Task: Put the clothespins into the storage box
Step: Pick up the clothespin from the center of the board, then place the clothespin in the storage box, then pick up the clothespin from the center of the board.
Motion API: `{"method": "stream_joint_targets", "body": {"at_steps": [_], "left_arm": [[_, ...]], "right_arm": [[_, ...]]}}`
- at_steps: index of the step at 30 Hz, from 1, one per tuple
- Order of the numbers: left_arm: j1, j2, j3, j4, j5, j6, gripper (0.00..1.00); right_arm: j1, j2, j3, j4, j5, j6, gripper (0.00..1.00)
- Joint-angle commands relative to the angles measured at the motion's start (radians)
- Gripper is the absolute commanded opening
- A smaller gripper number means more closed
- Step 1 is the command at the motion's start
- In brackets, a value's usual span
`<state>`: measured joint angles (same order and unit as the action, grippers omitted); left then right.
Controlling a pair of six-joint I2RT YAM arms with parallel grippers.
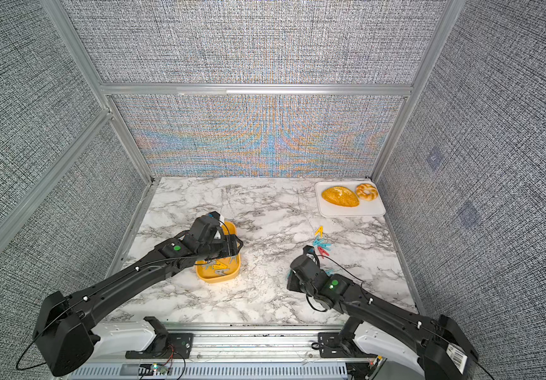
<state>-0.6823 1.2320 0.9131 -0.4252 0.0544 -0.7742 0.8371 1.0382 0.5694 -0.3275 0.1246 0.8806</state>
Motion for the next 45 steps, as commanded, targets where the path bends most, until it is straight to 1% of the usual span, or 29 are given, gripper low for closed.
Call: {"method": "stream_joint_targets", "body": {"at_steps": [1,5,9,10,12,15,17,19,21,25,29,33,36,37,40,42,45], "left_arm": [[0.051,-0.066,-0.024,-0.062,-0.007,0.014,0.76],[0.093,-0.172,-0.063,-0.112,-0.058,0.005,0.79],[0.133,-0.257,-0.107,-0.152,-0.060,-0.008,0.80],[0.140,-0.272,-0.115,-0.157,-0.060,-0.011,0.80],[0.151,-0.300,-0.128,-0.171,-0.059,-0.017,0.80],[0.156,-0.324,-0.127,-0.191,-0.060,-0.016,0.81],[0.156,-0.323,-0.122,-0.193,-0.059,-0.013,0.81],[0.156,-0.306,-0.109,-0.186,-0.045,-0.007,0.81],[0.156,-0.268,-0.096,-0.152,0.000,0.012,0.81],[0.146,-0.145,-0.062,-0.067,0.093,0.009,0.77],[0.066,0.008,-0.005,0.019,0.099,0.000,0.76],[-0.030,0.175,0.098,0.065,0.109,0.012,0.75],[-0.072,0.269,0.149,0.119,0.136,0.003,0.74],[-0.080,0.292,0.162,0.131,0.145,0.001,0.73],[-0.108,0.341,0.192,0.152,0.160,-0.004,0.73],[-0.122,0.357,0.201,0.157,0.165,-0.004,0.73],[-0.132,0.360,0.198,0.163,0.168,-0.004,0.73]], "right_arm": [[0.006,0.135,0.141,0.107,-0.083,-0.129,0.00],[0.027,0.358,0.384,0.149,-0.134,-0.220,0.00],[0.050,0.567,0.621,0.143,-0.186,-0.298,0.00],[0.054,0.607,0.661,0.134,-0.195,-0.313,0.04],[0.056,0.685,0.746,0.119,-0.207,-0.337,0.15],[0.054,0.738,0.808,0.117,-0.207,-0.362,0.31],[0.046,0.738,0.813,0.121,-0.201,-0.370,0.35],[0.030,0.718,0.797,0.124,-0.187,-0.373,0.36],[0.001,0.681,0.755,0.134,-0.187,-0.375,0.37],[-0.074,0.586,0.628,0.129,-0.160,-0.351,0.35],[-0.180,0.458,0.419,0.125,-0.139,-0.265,0.32],[-0.274,0.320,0.205,0.116,-0.102,-0.193,0.30],[-0.362,0.219,0.095,0.091,-0.065,-0.162,0.29],[-0.394,0.189,0.071,0.078,-0.058,-0.148,0.27],[-0.496,0.095,-0.001,0.050,-0.054,-0.122,0.27],[-0.558,0.039,-0.041,0.043,-0.054,-0.112,0.27],[-0.635,-0.008,-0.076,0.020,-0.036,-0.105,0.28]]}}
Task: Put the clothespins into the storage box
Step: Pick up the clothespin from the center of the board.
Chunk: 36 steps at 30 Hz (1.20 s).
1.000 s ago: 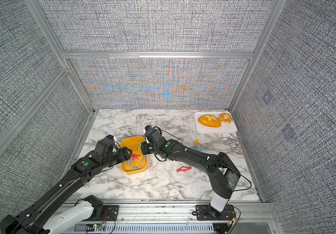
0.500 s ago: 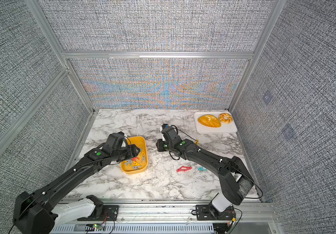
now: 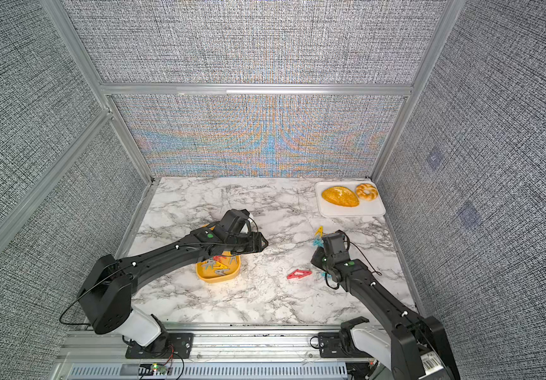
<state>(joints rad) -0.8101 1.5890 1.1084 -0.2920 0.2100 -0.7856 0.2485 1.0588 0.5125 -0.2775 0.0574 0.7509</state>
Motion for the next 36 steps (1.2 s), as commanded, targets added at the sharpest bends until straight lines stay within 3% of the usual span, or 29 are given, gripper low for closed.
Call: {"method": "stream_joint_targets", "body": {"at_steps": [1,10,30,36], "left_arm": [[-0.006,0.000,-0.002,0.034,0.012,0.007,0.73],[-0.011,-0.020,-0.038,0.051,0.009,0.008,0.73],[-0.011,-0.022,-0.074,0.070,0.003,0.000,0.73],[-0.011,-0.029,-0.082,0.070,-0.002,-0.001,0.73]], "right_arm": [[-0.074,-0.036,-0.023,-0.043,0.030,0.023,0.28],[-0.186,0.020,-0.041,-0.070,-0.035,0.008,0.21],[-0.189,0.156,-0.052,0.030,-0.080,0.007,0.18],[-0.190,0.147,-0.042,0.028,-0.087,0.015,0.22]]}}
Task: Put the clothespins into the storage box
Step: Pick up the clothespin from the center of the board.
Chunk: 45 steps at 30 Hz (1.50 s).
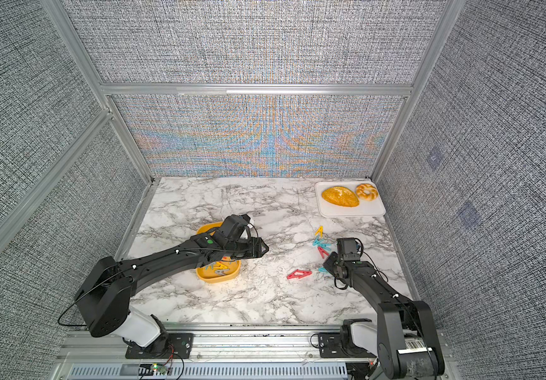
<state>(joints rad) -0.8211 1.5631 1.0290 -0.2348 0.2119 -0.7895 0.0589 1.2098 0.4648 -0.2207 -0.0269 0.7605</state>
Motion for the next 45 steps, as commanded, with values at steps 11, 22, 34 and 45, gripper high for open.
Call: {"method": "stream_joint_targets", "body": {"at_steps": [11,22,34,45], "left_arm": [[0.000,0.009,-0.001,0.022,0.003,-0.001,0.73],[0.000,-0.012,-0.032,0.029,-0.015,-0.005,0.73],[0.001,-0.011,-0.033,0.024,-0.018,-0.004,0.73],[0.000,-0.009,-0.031,0.024,-0.017,-0.007,0.73]], "right_arm": [[0.001,-0.066,0.030,-0.067,-0.011,0.008,0.30],[0.002,-0.034,-0.010,-0.036,-0.032,0.013,0.28],[0.001,0.056,0.000,0.029,-0.036,0.013,0.24],[0.003,0.013,0.029,0.005,-0.036,0.007,0.31]]}}
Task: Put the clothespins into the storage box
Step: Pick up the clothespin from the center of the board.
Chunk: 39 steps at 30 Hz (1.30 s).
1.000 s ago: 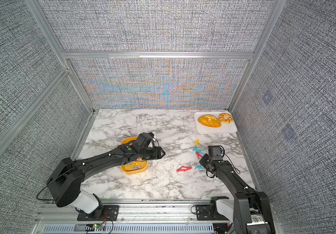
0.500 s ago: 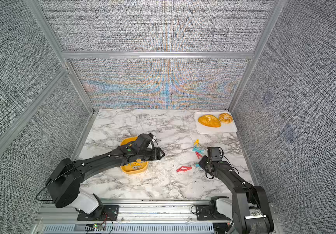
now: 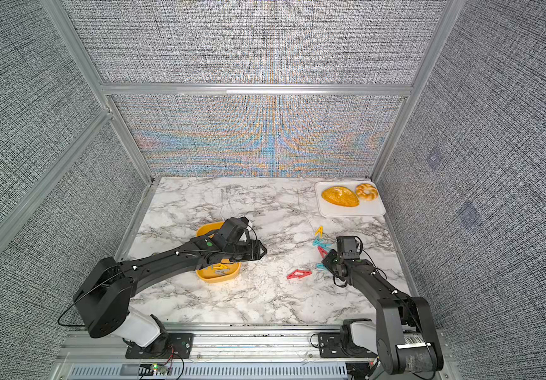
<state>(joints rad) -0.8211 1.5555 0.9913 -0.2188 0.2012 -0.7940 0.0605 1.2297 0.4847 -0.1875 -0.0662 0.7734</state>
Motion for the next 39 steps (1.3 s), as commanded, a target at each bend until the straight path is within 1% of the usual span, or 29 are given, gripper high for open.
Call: {"method": "stream_joint_targets", "body": {"at_steps": [1,5,18,20,25,35,37,39], "left_arm": [[0.000,0.001,0.007,0.007,-0.005,-0.001,0.73],[0.000,-0.001,0.007,0.008,-0.006,-0.002,0.73],[0.000,-0.014,-0.006,0.003,-0.020,-0.001,0.73],[0.000,-0.015,-0.007,0.002,-0.020,-0.001,0.73],[0.000,-0.020,-0.012,0.003,-0.022,-0.002,0.73],[0.000,-0.032,0.008,-0.021,-0.026,0.010,0.72],[0.002,-0.047,0.017,-0.052,-0.047,0.012,0.73],[0.012,-0.066,0.022,-0.072,-0.058,0.019,0.73]], "right_arm": [[0.001,-0.010,0.011,-0.030,0.002,-0.006,0.31],[0.001,-0.007,0.012,-0.026,-0.001,-0.005,0.34],[0.001,0.095,0.018,0.040,-0.009,-0.002,0.32],[0.001,0.110,0.018,0.045,-0.013,-0.004,0.29],[0.003,0.107,-0.002,0.051,-0.026,-0.009,0.19],[0.017,-0.007,-0.070,0.029,-0.035,0.002,0.03],[0.032,-0.042,-0.067,0.017,-0.035,0.009,0.00],[0.058,-0.074,-0.048,0.007,-0.040,0.020,0.00]]}}
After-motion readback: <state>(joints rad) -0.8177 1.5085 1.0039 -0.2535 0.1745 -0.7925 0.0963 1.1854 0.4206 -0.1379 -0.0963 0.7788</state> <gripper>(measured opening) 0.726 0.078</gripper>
